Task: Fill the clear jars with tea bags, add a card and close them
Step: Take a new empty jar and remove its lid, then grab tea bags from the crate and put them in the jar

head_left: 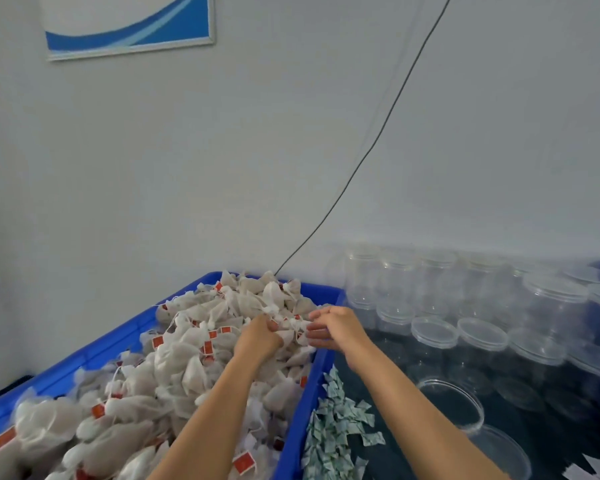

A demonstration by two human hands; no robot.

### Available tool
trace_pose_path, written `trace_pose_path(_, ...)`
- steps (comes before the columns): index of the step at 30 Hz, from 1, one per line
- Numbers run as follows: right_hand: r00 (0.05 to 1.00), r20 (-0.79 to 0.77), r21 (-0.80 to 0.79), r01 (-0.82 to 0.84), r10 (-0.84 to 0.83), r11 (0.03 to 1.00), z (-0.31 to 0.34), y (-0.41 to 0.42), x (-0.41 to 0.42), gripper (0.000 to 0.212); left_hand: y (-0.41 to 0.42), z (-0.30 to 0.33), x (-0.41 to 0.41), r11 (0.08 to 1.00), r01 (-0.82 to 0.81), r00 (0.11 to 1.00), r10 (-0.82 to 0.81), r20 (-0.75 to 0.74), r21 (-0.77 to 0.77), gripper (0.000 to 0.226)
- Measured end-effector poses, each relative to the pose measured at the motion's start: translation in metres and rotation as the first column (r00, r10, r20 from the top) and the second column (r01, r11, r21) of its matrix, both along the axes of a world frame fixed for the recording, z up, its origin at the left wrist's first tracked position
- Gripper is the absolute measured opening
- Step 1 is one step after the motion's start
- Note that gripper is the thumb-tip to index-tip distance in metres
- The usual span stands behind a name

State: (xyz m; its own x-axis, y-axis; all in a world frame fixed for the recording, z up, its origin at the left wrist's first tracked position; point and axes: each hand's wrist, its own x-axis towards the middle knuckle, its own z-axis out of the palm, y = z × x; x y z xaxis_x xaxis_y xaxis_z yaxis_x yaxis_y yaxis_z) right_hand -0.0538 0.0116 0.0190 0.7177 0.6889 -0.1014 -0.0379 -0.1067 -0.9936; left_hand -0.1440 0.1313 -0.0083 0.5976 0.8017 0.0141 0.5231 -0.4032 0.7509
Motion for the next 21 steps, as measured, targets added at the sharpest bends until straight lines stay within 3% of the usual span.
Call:
trace_pose_path(2, 0.995, 0.102, -0.029, -0.006, 0.009, 1.0, -0.007, 0.021, 0.006, 0.023, 0.016, -0.012, -0.001, 1.0, -0.025, 0.998, 0.026, -0.05, 0.018, 0.034)
trace_pose_path(4, 0.949, 0.313, -0.112, -0.005, 0.04, 0.994, -0.016, 0.042, 0.017, 0.027, 0.028, -0.024, 0.003, 0.996, -0.002, 0.995, 0.011, -0.097, 0.093, 0.049)
trace_pose_path(7, 0.813, 0.567, -0.262, 0.02, 0.137, 0.965, -0.027, 0.067, 0.033, 0.035, 0.036, -0.033, 0.014, 0.972, 0.06, 0.984, -0.02, -0.174, 0.227, 0.064)
trace_pose_path(9, 0.725, 0.645, -0.373, 0.021, 0.243, 0.927, -0.034, 0.079, 0.043, 0.044, 0.041, -0.036, 0.022, 0.94, 0.117, 0.953, -0.015, -0.304, 0.32, 0.07)
trace_pose_path(12, 0.6, 0.623, -0.612, -0.026, 0.502, 0.791, -0.042, 0.093, 0.055, 0.062, 0.046, -0.042, 0.031, 0.901, 0.243, 0.853, -0.022, -0.522, 0.359, 0.084)
trace_pose_path(15, 0.462, 0.575, -0.789, 0.094, 0.675, 0.608, -0.049, 0.102, 0.061, 0.087, 0.05, -0.049, 0.037, 0.846, 0.328, 0.791, -0.002, -0.612, 0.421, 0.088)
trace_pose_path(18, 0.458, 0.524, -0.838, 0.131, 0.718, 0.529, -0.055, 0.106, 0.062, 0.084, 0.054, -0.051, 0.041, 0.811, 0.351, 0.777, 0.026, -0.629, 0.468, 0.077)
trace_pose_path(21, 0.461, 0.449, -0.884, 0.104, 0.765, 0.456, -0.055, 0.109, 0.065, 0.088, 0.052, -0.054, 0.044, 0.739, 0.37, 0.779, 0.083, -0.621, 0.563, 0.05)
